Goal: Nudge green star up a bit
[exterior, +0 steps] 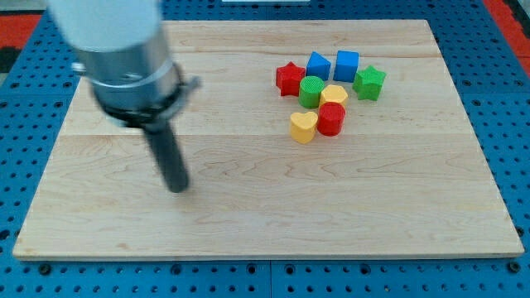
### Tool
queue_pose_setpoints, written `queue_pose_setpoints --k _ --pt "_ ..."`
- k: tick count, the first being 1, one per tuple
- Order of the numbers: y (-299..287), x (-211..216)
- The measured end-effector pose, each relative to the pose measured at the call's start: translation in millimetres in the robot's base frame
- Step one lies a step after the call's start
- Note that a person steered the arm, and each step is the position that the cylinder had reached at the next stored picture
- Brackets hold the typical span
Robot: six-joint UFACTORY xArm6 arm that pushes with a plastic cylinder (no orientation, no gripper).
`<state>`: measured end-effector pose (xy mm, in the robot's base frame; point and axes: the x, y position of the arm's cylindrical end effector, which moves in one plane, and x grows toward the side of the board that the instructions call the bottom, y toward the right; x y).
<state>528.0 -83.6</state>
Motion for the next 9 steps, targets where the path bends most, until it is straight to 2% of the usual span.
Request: queue_pose_setpoints --k 3,6,9 --pt "257 21" --pt "332 -10" --pt "341 -73"
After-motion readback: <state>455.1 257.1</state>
